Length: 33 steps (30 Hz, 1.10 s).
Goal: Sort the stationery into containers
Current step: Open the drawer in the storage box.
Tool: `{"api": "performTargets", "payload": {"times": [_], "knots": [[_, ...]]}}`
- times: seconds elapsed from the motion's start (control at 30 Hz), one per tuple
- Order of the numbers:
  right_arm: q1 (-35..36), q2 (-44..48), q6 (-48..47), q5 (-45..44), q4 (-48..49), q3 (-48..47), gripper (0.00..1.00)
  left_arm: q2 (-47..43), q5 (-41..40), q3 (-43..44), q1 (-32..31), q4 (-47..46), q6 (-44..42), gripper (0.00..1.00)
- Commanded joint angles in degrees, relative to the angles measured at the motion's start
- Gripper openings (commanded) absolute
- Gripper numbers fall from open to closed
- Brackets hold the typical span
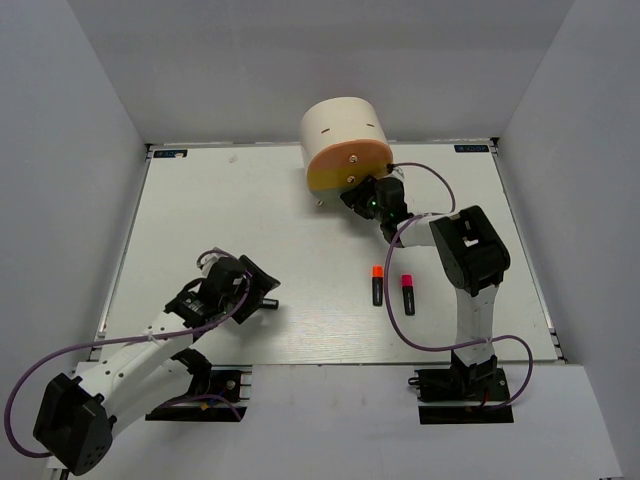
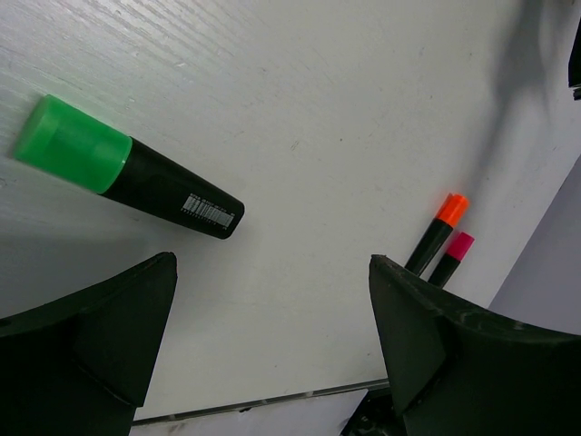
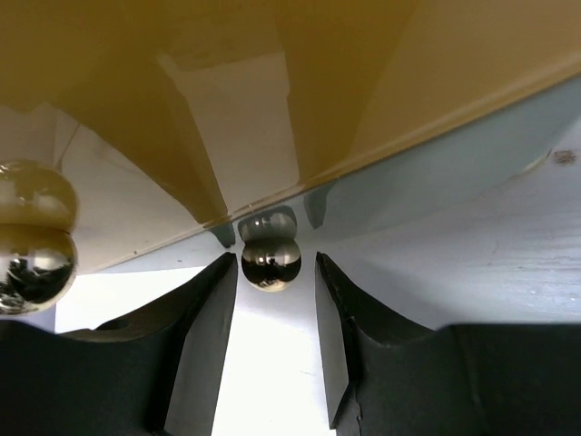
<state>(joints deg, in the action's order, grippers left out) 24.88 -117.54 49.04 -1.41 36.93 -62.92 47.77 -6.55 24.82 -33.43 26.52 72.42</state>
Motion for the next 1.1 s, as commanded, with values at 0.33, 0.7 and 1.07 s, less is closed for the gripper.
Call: {"api": "performTargets", "payload": {"times": [0.33,0.7,1.07], "knots": [[-0.10,-1.38,-4.91,-0.62,6.13,-1.60,0.22,-0.04,0.04,2.25,0.30,-0.24,-0.01,0.96],[-0.01,8.28,-6.41,7.29,9.21,12.54,0.13,4.08,0.04,6.82,-0.23,6.16,6.40,0.97],[-0.19,15.32,-7.73,9.05,8.69,18.53,0.24,6.46,0.04,7.88,-0.23,14.52,16.34,0.97]]}}
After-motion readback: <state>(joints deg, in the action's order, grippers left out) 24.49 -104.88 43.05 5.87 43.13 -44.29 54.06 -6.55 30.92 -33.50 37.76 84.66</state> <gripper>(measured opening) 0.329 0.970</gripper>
